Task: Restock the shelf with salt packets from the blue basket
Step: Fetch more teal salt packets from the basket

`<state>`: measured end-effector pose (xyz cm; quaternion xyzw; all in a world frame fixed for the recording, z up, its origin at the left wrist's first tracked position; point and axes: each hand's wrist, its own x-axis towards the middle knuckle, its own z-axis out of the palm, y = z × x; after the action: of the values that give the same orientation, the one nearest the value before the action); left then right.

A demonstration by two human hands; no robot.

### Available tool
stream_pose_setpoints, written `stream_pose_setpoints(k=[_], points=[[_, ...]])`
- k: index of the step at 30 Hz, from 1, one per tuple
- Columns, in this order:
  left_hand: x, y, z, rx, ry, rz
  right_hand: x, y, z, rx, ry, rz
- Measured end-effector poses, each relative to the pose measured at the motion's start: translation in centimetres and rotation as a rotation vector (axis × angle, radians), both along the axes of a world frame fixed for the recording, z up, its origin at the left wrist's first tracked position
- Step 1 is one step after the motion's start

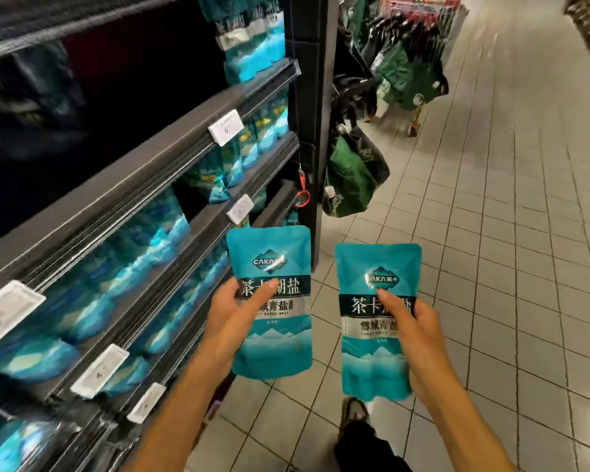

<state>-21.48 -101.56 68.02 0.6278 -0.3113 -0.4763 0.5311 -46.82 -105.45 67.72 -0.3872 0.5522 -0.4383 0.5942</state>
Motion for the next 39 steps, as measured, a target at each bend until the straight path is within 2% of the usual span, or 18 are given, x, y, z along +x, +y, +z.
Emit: stream_pose_setpoints(k=[3,12,22,28,31,39], points=[[0.2,-2.2,0.7,-0.038,-0.007,0.031,0.7,-3.4,0.1,-0.025,-0.013,0.060],[0.1,-14.9,4.8,-0.112,-0.066,0.256,3.4,-23.1,4.4,-0.182,-0.080,0.412],[8.1,-24.7,11.8,-0.237,-0.105,0.446,14.9,-37.4,10.1,-0.346,-0.207,0.608],[15.2,-29.4,14.9,-0.207,-0.092,0.526,23.5,-42.8,12.8,-0.317,-0.288,0.617],[17.5,-31.3,16.0,-0.130,0.003,0.556,27.2,-44.8,13.9,-0.322,-0.291,0.609],[21.7,-34.5,17.1,-0.198,0.068,0.551,34.3,-48.7,15.0,-0.373,-0.304,0.603]])
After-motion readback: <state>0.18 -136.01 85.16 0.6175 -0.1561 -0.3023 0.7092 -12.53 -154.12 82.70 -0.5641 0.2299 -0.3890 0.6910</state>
